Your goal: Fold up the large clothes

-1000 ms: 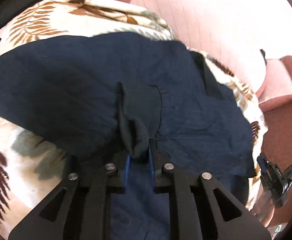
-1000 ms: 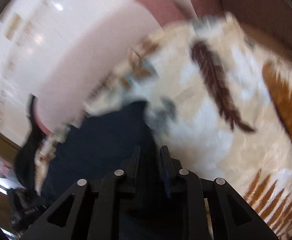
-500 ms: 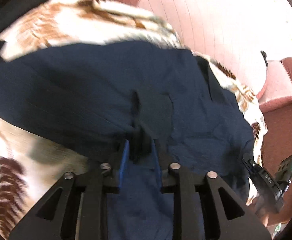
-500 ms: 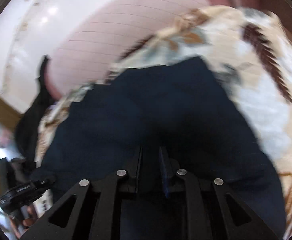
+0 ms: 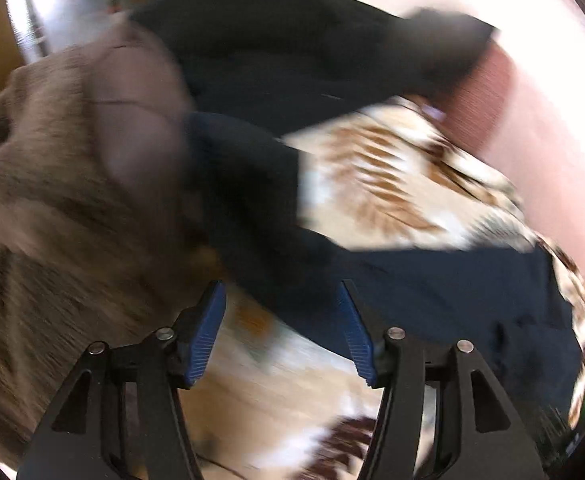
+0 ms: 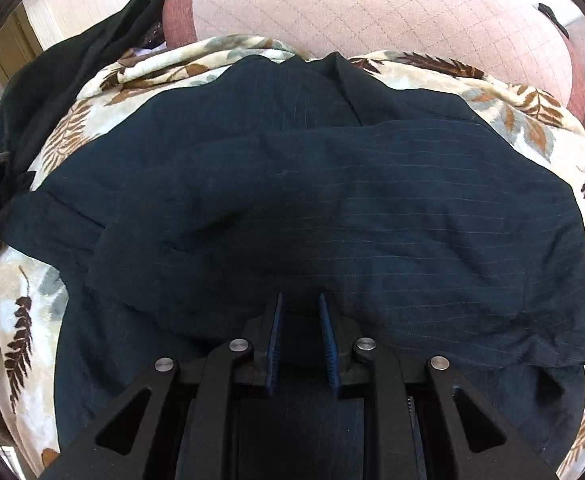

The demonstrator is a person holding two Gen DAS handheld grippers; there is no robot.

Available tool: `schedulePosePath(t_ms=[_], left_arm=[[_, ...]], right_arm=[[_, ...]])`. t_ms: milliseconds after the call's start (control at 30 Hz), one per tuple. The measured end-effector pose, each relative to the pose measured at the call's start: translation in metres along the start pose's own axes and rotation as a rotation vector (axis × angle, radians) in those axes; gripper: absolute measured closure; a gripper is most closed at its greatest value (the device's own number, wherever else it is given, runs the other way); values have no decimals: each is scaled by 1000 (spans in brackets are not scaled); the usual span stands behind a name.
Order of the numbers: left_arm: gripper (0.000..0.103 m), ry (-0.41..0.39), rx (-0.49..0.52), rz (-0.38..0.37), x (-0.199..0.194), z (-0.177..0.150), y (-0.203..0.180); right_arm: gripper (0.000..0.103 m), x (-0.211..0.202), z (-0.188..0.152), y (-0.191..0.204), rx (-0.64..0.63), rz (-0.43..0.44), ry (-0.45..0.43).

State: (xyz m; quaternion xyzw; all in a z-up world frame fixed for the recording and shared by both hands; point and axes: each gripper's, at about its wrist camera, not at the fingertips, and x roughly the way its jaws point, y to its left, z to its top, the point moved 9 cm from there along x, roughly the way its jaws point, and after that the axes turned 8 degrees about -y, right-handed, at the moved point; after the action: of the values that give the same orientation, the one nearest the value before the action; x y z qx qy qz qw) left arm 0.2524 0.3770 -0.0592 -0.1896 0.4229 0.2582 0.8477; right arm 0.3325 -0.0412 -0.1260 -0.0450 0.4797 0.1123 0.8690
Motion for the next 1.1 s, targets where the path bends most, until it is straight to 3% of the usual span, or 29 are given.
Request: schedulePosePath(t_ms=[133, 300, 333, 367, 400, 433, 633, 833, 933, 1100], left_arm=[[47, 47, -4, 31, 27, -1, 19], [45, 108, -9, -20, 60, -13, 8], [53, 109, -24, -45, 64, -14, 5], [83, 103, -48, -78, 65, -13, 4], [97, 104, -63, -102, 65, -13, 2], [102, 104, -72, -110, 64, -12, 1], [103, -26, -15, -200, 3, 4, -23], [103, -136, 101, -300, -71, 14, -80], [103, -157, 150, -351, -102, 5, -112], [103, -156, 224, -416, -120, -18, -174]], right_arm=[[83, -1, 1, -6, 10, -2, 3], [82, -1, -1, -6, 2, -7, 2], [82, -2, -1, -6, 3, -7, 2], [82, -1, -1, -6, 3, -4, 1], [82, -1, -1, -7, 4, 0, -2], [82, -1, -2, -7, 4, 4, -4], [82, -5, -3, -11, 12, 19, -21], [82, -23, -5, -23, 32, 34, -48], [82, -35, -5, -36, 30, 25, -67], [82, -52, -9, -72, 66, 11, -83]])
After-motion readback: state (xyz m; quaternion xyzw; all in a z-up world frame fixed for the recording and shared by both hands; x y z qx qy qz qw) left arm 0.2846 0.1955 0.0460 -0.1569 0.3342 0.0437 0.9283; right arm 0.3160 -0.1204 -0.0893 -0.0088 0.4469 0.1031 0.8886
